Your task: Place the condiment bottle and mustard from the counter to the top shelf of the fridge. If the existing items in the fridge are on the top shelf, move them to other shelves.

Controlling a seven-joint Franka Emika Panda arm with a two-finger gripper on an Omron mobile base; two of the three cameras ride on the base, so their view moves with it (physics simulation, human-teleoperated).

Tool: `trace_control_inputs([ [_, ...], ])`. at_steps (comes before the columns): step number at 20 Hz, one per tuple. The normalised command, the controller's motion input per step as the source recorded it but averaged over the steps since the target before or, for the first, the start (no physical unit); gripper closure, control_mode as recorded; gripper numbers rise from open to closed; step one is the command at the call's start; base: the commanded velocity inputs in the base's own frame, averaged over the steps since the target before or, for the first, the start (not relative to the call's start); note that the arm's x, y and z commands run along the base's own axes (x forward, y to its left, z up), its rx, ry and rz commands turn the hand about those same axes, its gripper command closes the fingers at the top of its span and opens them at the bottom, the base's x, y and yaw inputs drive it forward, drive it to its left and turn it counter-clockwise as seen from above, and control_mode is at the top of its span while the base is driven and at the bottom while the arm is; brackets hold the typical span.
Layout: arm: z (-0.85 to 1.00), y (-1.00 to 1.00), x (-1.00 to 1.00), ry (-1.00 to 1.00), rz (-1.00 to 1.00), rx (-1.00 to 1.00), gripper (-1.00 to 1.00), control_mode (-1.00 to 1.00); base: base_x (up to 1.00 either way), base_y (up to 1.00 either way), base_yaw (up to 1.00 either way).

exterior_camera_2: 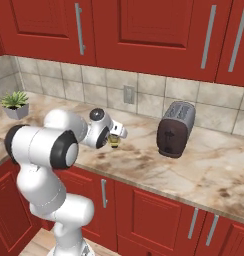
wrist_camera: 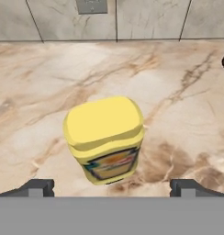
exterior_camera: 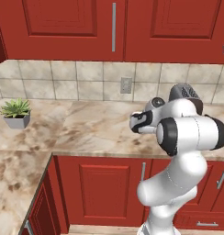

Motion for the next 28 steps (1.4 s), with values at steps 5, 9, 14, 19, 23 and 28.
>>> trace_control_inputs([
  [5,-0.01,0.00,0.17,0.00,0.00,0.00,-1.00,-1.00,0.00,0.00,0.00],
  [9,-0.02,0.00,0.08,0.00,0.00,0.00,-1.00,-1.00,0.00,0.00,0.00],
  [14,-0.06,0.00,0.11,0.00,0.00,0.00,-1.00,-1.00,0.00,0.00,0.00],
  [19,-0.07,0.00,0.10,0.00,0.00,0.00,-1.00,-1.00,0.00,0.00,0.00],
  [23,-0.07,0.00,0.07,0.00,0.00,0.00,-1.00,-1.00,0.00,0.00,0.00],
  [28,-0.05,0.00,0.02,0.00,0.00,0.00,-1.00,-1.00,0.00,0.00,0.00],
])
